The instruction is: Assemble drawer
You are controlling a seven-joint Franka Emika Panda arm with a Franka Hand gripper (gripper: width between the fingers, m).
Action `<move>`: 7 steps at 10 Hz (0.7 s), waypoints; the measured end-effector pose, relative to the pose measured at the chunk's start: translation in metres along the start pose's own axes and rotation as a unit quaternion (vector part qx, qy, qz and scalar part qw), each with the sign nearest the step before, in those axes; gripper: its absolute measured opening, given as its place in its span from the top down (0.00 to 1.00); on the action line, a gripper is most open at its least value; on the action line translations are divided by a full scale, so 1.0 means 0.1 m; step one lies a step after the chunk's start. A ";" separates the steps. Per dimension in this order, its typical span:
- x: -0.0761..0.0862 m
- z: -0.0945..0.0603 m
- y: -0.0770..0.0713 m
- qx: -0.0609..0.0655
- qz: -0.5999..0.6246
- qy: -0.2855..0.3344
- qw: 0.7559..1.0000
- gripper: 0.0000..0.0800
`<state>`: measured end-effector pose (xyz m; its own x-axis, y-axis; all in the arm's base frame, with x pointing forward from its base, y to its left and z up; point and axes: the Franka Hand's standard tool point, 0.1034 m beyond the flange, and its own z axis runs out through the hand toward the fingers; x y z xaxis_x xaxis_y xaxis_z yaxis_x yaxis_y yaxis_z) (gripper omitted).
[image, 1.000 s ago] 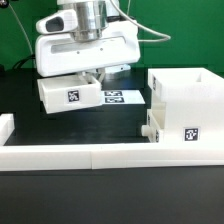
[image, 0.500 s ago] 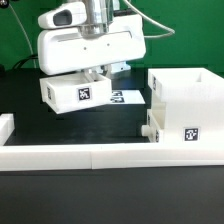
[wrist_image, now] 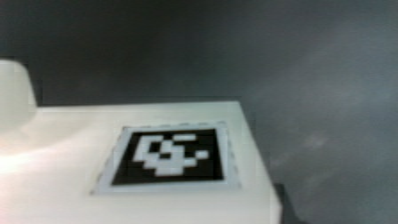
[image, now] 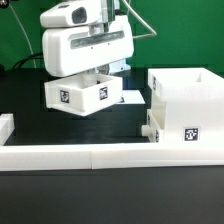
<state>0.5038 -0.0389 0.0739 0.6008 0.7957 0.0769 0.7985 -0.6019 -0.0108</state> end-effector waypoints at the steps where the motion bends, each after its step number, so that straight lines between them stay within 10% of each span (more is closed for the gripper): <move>1: 0.05 -0.01 0.05 0.000 -0.024 -0.001 1.000 0.95; 7: 0.08 0.01 0.14 0.007 -0.207 -0.010 0.978 0.95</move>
Offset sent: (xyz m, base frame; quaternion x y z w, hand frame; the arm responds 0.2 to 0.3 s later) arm 0.0000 0.0000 0.0000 0.0000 0.0000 -0.1296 0.9916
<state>0.5196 -0.0412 0.0730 0.2254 0.9726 0.0575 0.9741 -0.2259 0.0030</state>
